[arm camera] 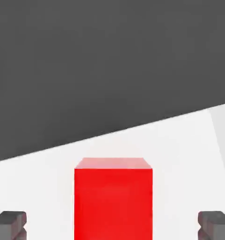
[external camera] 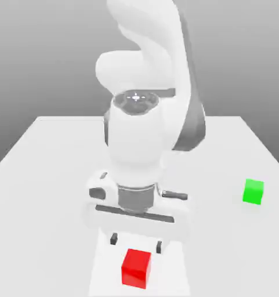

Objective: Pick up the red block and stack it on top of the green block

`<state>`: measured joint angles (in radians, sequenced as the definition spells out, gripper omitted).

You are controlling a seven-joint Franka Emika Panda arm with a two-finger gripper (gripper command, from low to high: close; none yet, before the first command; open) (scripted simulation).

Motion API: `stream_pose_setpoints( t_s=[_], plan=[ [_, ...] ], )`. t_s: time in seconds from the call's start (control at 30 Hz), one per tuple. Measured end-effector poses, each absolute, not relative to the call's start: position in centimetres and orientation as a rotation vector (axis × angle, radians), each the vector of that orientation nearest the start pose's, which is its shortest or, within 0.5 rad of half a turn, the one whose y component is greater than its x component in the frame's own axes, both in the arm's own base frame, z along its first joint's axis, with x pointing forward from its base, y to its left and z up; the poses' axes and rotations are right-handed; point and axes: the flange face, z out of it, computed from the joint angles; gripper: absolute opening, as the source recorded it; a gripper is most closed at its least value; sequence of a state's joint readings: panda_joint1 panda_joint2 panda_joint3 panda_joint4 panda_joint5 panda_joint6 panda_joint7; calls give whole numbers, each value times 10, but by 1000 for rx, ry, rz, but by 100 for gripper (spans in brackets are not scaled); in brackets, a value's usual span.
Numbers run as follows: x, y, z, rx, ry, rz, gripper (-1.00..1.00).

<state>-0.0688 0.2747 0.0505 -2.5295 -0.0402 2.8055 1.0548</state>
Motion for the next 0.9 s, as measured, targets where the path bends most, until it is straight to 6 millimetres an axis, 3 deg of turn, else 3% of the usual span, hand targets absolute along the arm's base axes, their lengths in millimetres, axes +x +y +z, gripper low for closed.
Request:
stream_pose_setpoints(
  t_s=[0.03, 0.07, 0.3, 0.47, 0.53, 0.63, 0.67, 0.77, 0.9],
  plan=[
    [458, -5, 161, -2728, 1557, -1, 0],
    [457, -5, 150, -2729, 1556, 0, -100],
    [457, -5, 149, -2728, 1558, -1, -100],
    [457, -4, 201, -2730, 1552, -1, -100],
    [449, 36, 214, -2813, 1367, 6, -100],
    [422, 121, 227, -2957, 958, 15, -100],
    [407, 155, 230, -3003, 786, 18, -100],
    [357, 225, 239, -3079, 342, 22, -100],
    [282, 288, 246, -3097, -207, 20, -100]
  ],
)
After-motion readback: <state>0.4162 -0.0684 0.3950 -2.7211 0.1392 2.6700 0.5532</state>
